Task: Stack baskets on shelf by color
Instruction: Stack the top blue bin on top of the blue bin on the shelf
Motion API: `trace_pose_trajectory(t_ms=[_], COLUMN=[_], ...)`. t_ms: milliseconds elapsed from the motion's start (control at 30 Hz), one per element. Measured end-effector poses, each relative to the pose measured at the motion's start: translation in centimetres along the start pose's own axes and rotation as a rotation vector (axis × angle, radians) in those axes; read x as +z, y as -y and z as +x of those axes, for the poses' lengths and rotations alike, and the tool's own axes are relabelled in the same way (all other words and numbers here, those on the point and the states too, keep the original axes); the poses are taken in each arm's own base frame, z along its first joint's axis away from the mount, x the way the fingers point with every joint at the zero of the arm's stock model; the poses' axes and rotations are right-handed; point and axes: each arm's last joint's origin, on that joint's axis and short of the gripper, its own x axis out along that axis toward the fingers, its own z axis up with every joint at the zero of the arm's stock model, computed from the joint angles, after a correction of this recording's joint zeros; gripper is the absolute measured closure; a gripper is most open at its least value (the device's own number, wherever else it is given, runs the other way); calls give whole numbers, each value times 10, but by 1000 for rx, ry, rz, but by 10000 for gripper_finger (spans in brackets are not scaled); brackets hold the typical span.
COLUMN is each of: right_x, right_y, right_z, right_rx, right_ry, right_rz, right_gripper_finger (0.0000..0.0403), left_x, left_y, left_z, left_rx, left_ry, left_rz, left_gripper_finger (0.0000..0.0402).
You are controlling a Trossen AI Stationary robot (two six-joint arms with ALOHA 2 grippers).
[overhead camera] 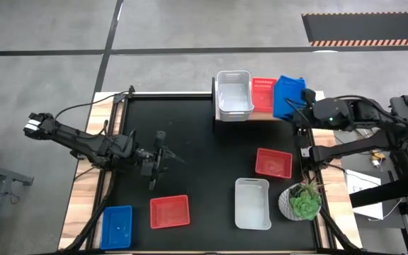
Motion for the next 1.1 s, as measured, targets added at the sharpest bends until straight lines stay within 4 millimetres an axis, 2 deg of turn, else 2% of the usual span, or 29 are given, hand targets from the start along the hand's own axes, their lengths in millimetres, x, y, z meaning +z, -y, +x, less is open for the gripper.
trace_pose_trajectory(t_ms=[233,433,633,833,1000,1100], right_x=[-13,-22,-9,5,23,23], right_y=[4,7,10,13,25,39], right_z=[-8,-3,27,57,73,78], right_rx=[-38,-79,-75,24,66,98], right_ry=[-15,-163,-272,-343,-354,-371], right_rz=[24,30,-10,-12,-63,-52], right_gripper_finger=[394,394,394,394,394,394], left_x=[0,1,3,3,2,1], left_y=[0,-1,-2,-4,-5,-6], left_z=[0,0,1,1,1,1], left_rx=[2,10,29,41,45,51], left_ry=[-1,10,30,33,28,24], left_rz=[44,97,155,179,197,204], left_gripper_finger=[233,233,233,233,233,233])
